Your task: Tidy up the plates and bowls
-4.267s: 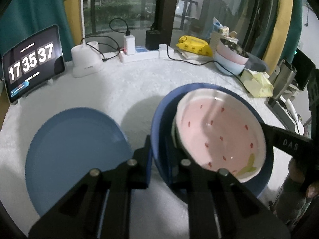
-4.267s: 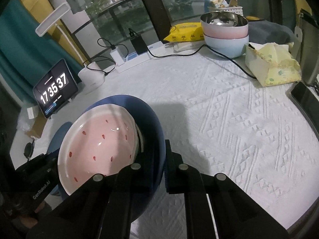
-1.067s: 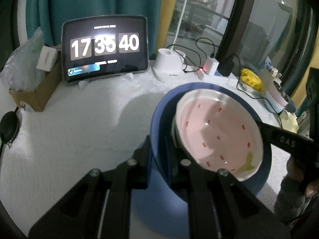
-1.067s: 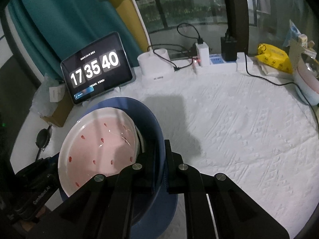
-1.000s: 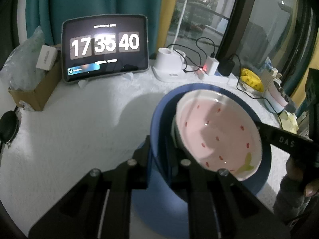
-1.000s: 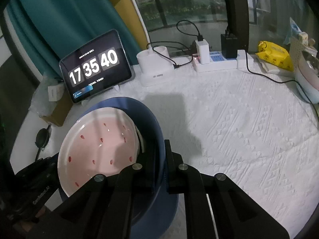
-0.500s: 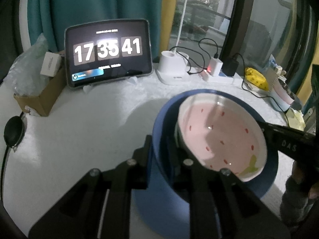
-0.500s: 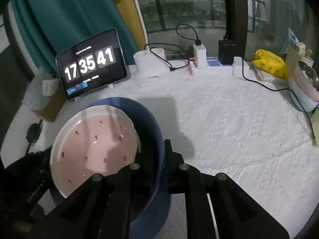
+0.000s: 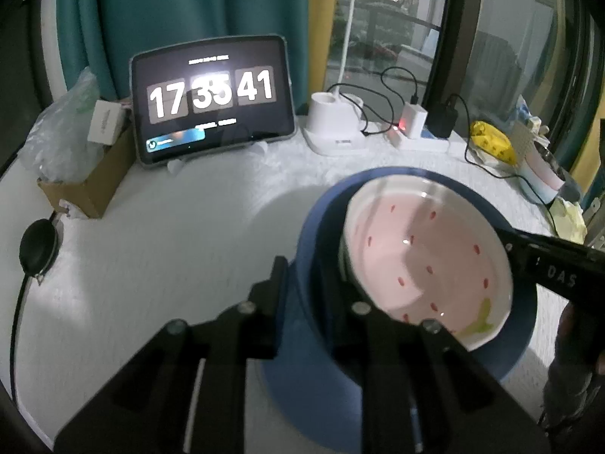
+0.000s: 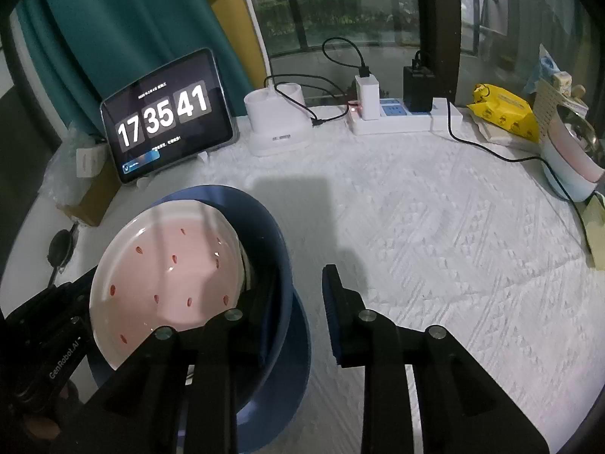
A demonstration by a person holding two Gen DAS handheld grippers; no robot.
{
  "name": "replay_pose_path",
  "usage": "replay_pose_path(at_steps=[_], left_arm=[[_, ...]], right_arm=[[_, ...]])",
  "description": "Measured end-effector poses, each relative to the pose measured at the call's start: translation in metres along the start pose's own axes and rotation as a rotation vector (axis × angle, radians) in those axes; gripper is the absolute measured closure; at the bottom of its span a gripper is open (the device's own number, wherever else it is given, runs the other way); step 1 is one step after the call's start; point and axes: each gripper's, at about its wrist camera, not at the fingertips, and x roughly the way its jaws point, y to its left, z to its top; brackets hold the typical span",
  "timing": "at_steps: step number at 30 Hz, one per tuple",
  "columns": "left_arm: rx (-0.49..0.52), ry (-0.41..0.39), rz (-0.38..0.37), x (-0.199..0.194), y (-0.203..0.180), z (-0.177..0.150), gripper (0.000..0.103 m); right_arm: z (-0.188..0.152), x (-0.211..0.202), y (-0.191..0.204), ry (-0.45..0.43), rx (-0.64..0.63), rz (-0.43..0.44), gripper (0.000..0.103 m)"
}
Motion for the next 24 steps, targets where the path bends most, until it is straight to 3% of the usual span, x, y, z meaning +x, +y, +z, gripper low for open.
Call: replay_pose_path(at_steps=[8,9,11,13,21,24], left_arm=[[-0.019,-0.021,0.017,-0.007,0.003,0.0,0.081],[-0.025,-0.037,0.02,-0.011,0.004,0.001,0.08],[-0.024,-0.066,0.032,-0.017,0.005,0.003,0.064],[-0.025,-0.081,0.034,-0.022,0.005,0.005,0.057],[-0.015,-0.108,0.022,-0.037,0.0,0.001,0.053],[-0.007,-0.123,0.017,-0.045,-0.004,-0.002,0.048]], right_arm=[[-0.005,-0.014,-0.007,-0.054,0.007,-0.01,0.06],[-0.004,-0.018,-0.007,-0.066,0.004,-0.015,0.06],[-0.003,-0.022,-0.007,-0.076,0.003,-0.017,0.06],[-0.003,-0.026,-0.008,-0.083,0.001,-0.02,0.06],[-0.007,-0.037,-0.006,-0.089,-0.006,-0.022,0.06],[-0.01,-0.044,-0.006,-0.098,-0.01,-0.023,0.06]])
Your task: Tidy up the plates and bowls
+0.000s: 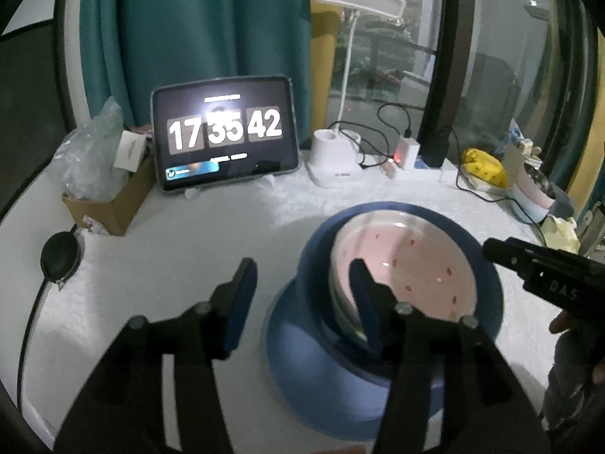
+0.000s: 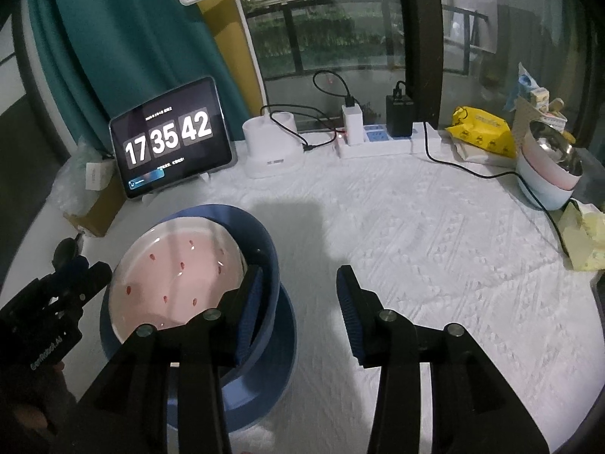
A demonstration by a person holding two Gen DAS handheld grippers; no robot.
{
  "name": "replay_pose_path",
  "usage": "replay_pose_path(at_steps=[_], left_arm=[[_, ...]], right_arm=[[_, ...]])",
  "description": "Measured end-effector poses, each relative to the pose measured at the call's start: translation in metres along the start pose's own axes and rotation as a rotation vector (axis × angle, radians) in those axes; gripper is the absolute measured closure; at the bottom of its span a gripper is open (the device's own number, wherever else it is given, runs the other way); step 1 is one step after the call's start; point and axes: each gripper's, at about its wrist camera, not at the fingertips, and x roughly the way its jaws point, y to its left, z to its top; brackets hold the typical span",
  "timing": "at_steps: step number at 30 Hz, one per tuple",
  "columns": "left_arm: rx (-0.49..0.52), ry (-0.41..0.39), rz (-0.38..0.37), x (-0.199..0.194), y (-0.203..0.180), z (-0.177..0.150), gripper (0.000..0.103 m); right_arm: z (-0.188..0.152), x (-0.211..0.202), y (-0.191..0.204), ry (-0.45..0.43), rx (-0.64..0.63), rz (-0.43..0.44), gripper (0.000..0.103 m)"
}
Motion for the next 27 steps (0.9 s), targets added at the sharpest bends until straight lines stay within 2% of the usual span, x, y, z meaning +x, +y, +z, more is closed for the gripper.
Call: replay_pose_path(at_steps=[4,19,27], left_arm=[[0.001,-0.021,-0.013,-0.013,-0.004,-0.004,0.042],[0.026,-0.11,-0.063,-0.066,-0.024,-0.038,0.031],[0.025,-0.131,-0.071,-0.095,-0.03,-0.056,0.03]], right_arm=[[-0.005,-0.011,0.001,-0.011,-0.008,-0.002,0.06],[-0.037,-0.055,0.003,-0.056,-0.021,-0.023,0.06],[-0.06,-0.08,0.001,-0.085,-0.017,-0.029,0.06]])
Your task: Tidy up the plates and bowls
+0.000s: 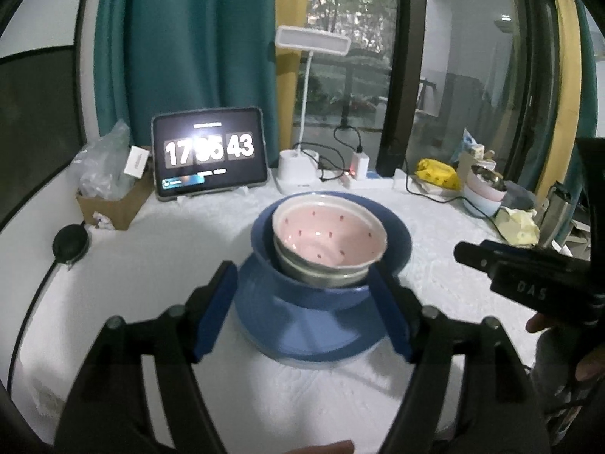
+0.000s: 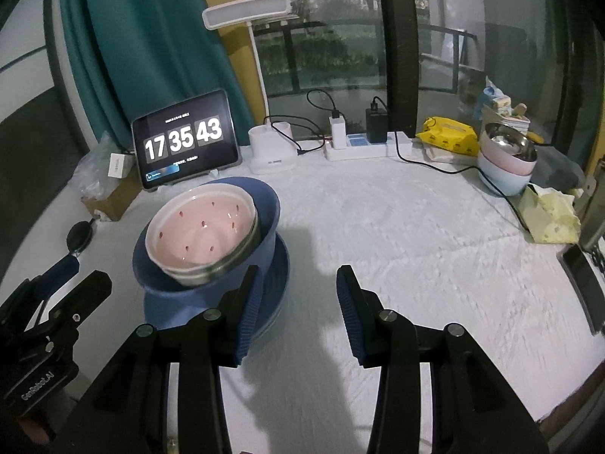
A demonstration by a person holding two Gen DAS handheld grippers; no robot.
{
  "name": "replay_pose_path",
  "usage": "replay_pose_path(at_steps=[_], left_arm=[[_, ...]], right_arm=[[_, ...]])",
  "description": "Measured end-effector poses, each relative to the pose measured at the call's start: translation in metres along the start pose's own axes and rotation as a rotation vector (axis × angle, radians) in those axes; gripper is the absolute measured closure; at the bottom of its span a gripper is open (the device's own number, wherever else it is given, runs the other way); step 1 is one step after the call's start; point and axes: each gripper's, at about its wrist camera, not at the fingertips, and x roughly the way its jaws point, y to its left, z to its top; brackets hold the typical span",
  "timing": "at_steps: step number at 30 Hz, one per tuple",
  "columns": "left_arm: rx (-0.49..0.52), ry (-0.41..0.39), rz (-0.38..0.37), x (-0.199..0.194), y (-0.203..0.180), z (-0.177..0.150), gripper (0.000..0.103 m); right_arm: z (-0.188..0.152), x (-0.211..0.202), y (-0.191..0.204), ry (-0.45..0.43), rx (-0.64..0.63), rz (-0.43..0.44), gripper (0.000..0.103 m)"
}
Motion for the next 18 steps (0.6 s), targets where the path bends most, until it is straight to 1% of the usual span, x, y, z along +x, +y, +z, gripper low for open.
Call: replay_pose_path(at_steps=[4,8,18], left_arm=[[0.003,-0.021,-0.022,-0.015,-0.005,-0.004,0.029],[0.024,-0.058,-0.035,-0.032,-0.017,-0.005,0.023],[0.042,-0.151,-0.051,-0.068,-0.034,0.006,0.022]], right_arm=[[-0.007,-0.014,-0.003,-0.017,0.001,-0.009,0.06],[-0.012,-0.033,-0.007,-0.05,-0.001,-0.027,0.06],[-0.012,-0.08,-0.018,-0.153,0.001,-0.064,0.06]])
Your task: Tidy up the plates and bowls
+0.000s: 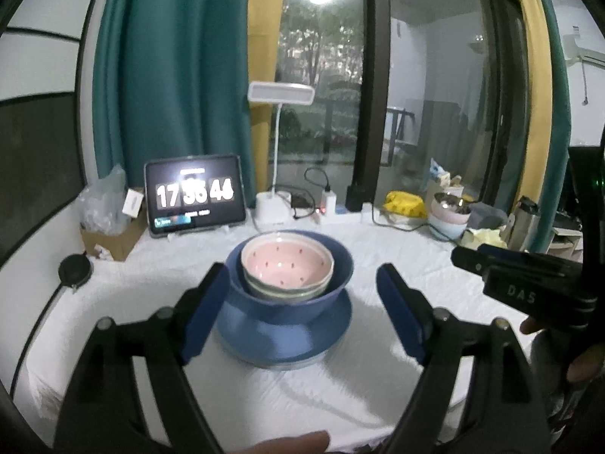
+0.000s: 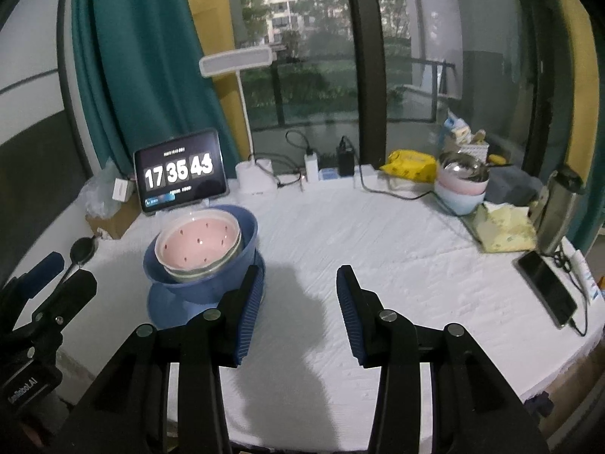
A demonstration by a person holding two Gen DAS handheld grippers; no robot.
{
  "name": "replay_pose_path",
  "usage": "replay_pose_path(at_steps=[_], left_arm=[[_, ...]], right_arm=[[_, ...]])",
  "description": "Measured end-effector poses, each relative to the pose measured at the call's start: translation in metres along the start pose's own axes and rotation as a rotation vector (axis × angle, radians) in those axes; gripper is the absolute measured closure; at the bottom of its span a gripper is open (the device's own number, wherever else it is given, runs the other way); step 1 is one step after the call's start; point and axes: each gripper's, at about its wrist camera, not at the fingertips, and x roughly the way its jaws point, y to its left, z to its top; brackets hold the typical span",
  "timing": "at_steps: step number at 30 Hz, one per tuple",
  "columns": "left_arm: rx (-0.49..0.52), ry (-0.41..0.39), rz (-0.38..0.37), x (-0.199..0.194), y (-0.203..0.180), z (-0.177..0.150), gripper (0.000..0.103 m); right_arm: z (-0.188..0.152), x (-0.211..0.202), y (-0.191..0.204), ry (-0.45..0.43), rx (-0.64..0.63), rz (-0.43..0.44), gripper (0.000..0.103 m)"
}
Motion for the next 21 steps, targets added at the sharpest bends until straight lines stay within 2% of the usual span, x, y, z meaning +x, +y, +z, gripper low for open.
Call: replay_pose_path(at_steps=[21], left_arm=[[0.039,-0.162,-0.012,-0.054,-0.018,0.038,0.022]], right_arm=[[0.021,-0.076,-0.011,-0.18,-0.011,-0.016,0.06]])
